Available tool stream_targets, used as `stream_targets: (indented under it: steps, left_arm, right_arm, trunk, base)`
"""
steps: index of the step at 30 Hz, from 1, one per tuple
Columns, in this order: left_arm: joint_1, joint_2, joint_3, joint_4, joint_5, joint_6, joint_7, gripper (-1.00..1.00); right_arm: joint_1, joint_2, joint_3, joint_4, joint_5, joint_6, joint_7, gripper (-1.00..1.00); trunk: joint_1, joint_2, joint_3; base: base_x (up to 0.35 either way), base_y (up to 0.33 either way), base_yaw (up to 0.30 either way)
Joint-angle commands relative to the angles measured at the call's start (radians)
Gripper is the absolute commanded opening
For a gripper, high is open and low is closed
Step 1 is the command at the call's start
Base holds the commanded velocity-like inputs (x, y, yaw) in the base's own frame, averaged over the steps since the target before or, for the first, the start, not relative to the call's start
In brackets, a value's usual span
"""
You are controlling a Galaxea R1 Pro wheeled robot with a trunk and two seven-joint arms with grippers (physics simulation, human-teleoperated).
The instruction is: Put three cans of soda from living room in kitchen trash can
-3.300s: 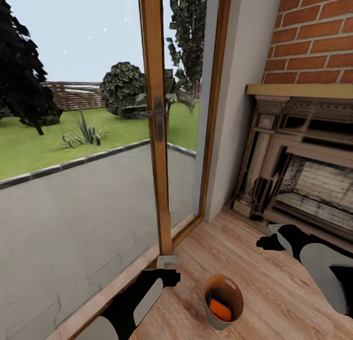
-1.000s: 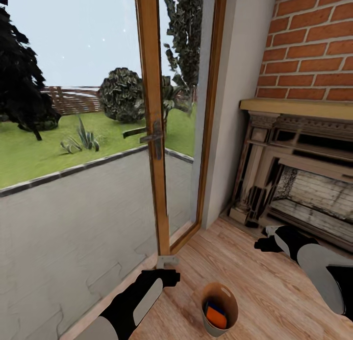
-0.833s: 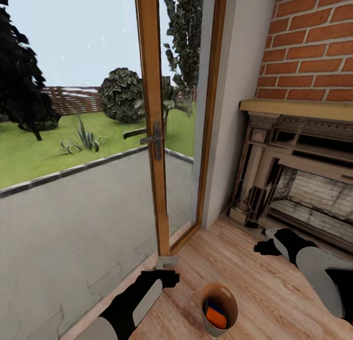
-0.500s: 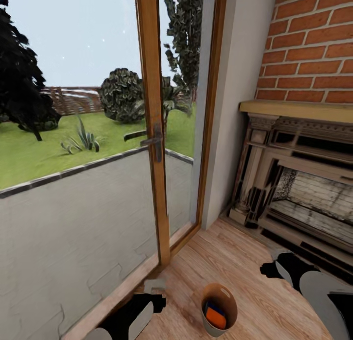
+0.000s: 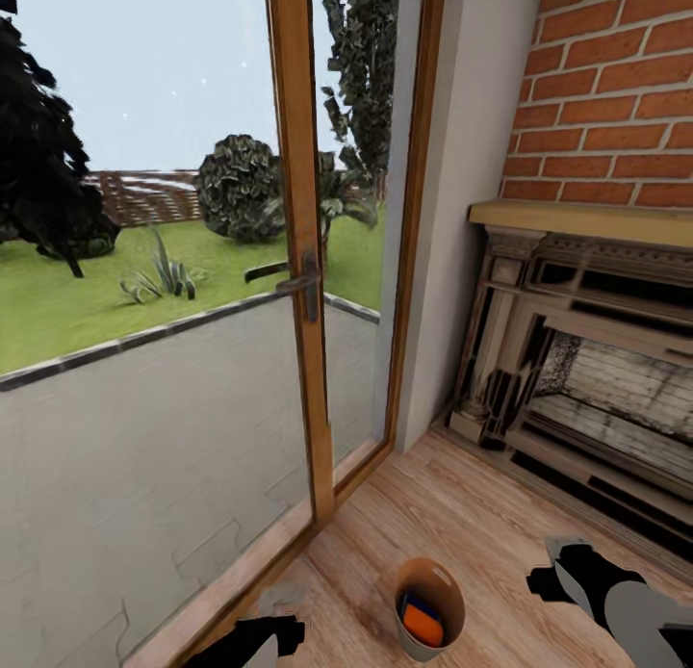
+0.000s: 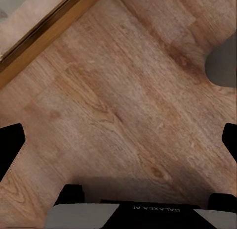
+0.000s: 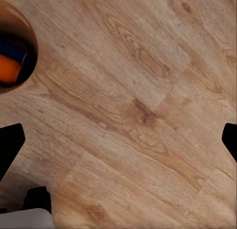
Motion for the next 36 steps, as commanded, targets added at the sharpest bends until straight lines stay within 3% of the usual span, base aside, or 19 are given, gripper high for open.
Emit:
stream_targets:
  steps: [1, 9, 25, 36]
  left_arm:
    - [0.003, 0.002, 0.0, 0.019, 0.0, -0.018, -0.008, 1.0]
    - [0.037, 0.008, -0.001, 0.063, -0.002, -0.057, -0.065, 1.0]
    - [0.117, 0.013, -0.003, 0.097, -0.005, -0.148, -0.074, 1.0]
    - [0.161, 0.039, -0.006, 0.1, -0.005, -0.193, -0.074, 1.0]
  right_arm:
    - [0.01, -0.001, 0.0, 0.0, 0.0, 0.0, 0.0, 1.0]
    - [0.069, -0.002, -0.002, -0.001, 0.0, -0.027, 0.0, 1.0]
    - [0.203, -0.009, -0.001, 0.001, -0.002, -0.137, 0.0, 1.0]
    - [0.276, -0.01, -0.001, 0.002, -0.002, -0.176, 0.0, 1.0]
  trunk:
    - [-0.004, 0.007, 0.003]
    - [-0.035, 0.063, 0.028]
    - [-0.096, 0.175, 0.078]
    - [-0.138, 0.252, 0.113]
  base:
    - [0.0, 0.0, 0.0]
    - [0.0, 0.0, 0.0]
    - [0.0, 0.0, 0.0]
    - [0.0, 0.0, 0.0]
